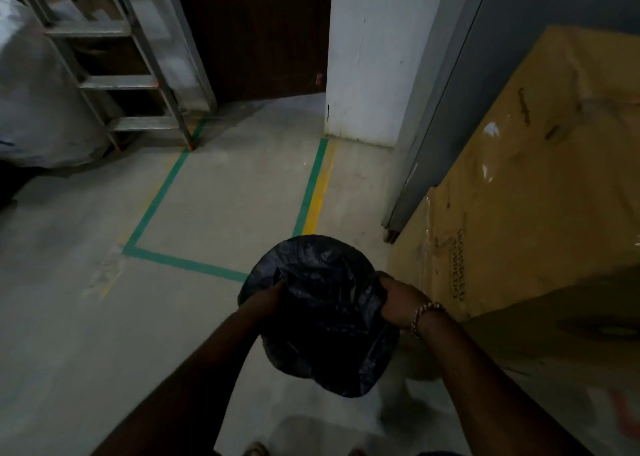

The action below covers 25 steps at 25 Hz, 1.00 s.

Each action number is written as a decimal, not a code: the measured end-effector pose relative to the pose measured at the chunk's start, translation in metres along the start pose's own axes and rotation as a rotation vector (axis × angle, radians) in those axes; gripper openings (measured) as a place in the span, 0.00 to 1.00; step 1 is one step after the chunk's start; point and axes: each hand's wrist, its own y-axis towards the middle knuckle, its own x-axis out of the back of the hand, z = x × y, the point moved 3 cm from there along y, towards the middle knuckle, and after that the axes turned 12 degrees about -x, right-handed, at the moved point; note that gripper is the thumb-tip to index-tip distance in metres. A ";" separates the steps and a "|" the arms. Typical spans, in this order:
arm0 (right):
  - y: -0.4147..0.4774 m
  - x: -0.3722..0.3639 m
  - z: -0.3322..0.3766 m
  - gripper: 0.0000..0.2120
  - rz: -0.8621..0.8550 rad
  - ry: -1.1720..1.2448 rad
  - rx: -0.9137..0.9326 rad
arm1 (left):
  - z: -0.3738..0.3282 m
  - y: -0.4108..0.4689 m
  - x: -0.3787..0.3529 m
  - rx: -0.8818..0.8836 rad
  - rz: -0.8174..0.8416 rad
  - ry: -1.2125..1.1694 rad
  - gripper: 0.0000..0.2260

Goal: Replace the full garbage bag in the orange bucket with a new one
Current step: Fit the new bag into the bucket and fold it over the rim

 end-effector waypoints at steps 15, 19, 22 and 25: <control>0.212 -0.173 -0.011 0.41 -0.321 0.039 0.016 | 0.110 0.151 -0.121 -0.196 -0.522 0.463 0.28; 0.246 -0.227 -0.018 0.42 -0.256 0.037 0.101 | 0.125 0.167 -0.156 -0.190 -0.388 0.521 0.32; 0.261 -0.262 -0.032 0.44 -0.131 -0.108 0.020 | 0.136 0.178 -0.189 -0.220 -0.192 0.447 0.30; 0.268 -0.284 -0.034 0.40 -0.015 -0.319 0.045 | 0.136 0.157 -0.218 -0.129 -0.114 -0.152 0.15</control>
